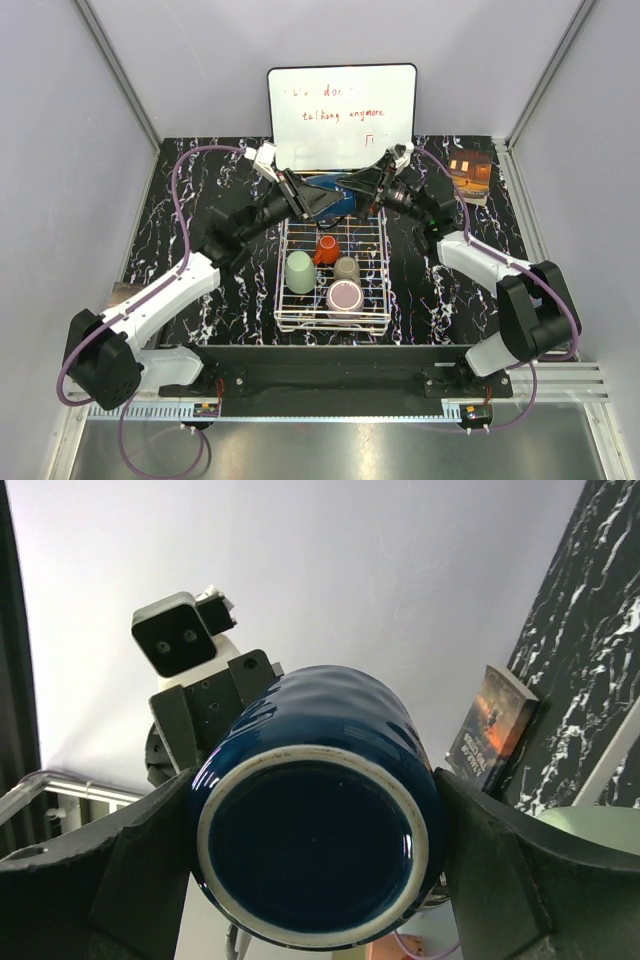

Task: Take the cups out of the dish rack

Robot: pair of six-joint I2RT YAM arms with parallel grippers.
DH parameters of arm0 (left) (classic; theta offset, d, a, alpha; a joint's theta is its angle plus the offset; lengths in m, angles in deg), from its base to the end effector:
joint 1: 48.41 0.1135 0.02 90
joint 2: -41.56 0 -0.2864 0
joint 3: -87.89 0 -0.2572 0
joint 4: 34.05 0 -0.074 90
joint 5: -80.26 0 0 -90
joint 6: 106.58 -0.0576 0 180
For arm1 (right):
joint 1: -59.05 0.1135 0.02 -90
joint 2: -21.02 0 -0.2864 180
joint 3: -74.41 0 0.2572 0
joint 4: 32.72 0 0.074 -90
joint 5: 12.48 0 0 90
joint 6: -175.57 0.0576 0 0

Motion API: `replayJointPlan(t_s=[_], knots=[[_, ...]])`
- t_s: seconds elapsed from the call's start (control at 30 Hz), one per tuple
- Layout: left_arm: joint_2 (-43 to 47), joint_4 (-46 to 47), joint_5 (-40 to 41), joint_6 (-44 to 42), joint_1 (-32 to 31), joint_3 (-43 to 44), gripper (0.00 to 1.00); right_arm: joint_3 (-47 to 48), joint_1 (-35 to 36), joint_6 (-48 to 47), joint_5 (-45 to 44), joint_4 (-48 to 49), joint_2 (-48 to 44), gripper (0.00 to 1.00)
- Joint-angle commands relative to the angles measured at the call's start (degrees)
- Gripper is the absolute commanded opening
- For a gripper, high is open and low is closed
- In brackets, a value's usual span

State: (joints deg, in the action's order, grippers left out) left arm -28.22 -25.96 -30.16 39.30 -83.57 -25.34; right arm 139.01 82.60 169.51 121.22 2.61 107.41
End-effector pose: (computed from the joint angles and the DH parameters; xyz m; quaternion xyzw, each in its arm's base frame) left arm 0.2381 -0.1923 0.3801 0.0092 0.6771 -0.6019 0.4233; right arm 0.3079 0.1776 0.3309 0.0362 0.6435 0.7241 0.2455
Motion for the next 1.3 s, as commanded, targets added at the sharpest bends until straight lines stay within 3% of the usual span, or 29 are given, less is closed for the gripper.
replayJointPlan(t_s=[0.0, 0.03, 0.23, 0.33, 0.37, 0.43, 0.57, 0.77, 0.93, 1.07, 1.27], knots=[[-0.71, 5.66, -3.92, 0.64, -0.35, 0.95, 0.13, 3.82, 1.15, 1.84, 0.77, 7.78, -0.35, 0.00], [-0.71, 5.75, -4.18, 0.64, -0.35, 1.04, 0.00, 3.82, 1.15, 1.84, 0.77, 7.70, -0.34, 0.00], [-1.32, 0.77, -5.94, -1.02, -0.35, 2.87, 0.00, 4.17, 1.15, 0.52, 1.47, 4.72, -1.05, 0.00], [-0.37, -6.52, -3.50, -3.84, -0.35, 3.94, 0.00, 4.78, 1.15, -2.80, 2.09, 0.41, -1.84, 0.45], [0.08, -8.73, -2.26, -4.89, -0.35, 4.72, 0.00, 5.40, 1.15, -3.78, 2.26, -2.82, -2.53, 0.75], [0.87, -16.70, 1.15, -8.75, -0.35, 6.22, 0.00, 6.45, 1.15, -8.58, 2.26, -7.83, -3.42, 0.98], [2.89, -27.37, 7.23, -14.91, -0.44, 10.00, 0.00, 10.75, 1.15, -20.90, -3.26, -29.58, -7.63, 1.00], [6.05, -37.83, 17.77, -21.50, 0.17, 12.28, 0.00, 16.90, 0.97, -35.76, -18.90, -53.25, -12.20, 1.00], [8.87, -43.11, 18.94, -25.11, 5.70, 14.57, 0.00, 19.99, 0.36, -41.30, -27.69, -62.86, -13.97, 1.00], [10.36, -43.82, 19.54, -26.43, 8.96, 15.01, 0.00, 20.17, 0.18, -41.93, -28.23, -63.84, -14.50, 1.00], [5.19, -55.84, 31.57, -32.31, 10.89, 23.34, 0.00, 23.41, 0.18, -45.09, -33.50, -72.10, -13.18, 1.00]])
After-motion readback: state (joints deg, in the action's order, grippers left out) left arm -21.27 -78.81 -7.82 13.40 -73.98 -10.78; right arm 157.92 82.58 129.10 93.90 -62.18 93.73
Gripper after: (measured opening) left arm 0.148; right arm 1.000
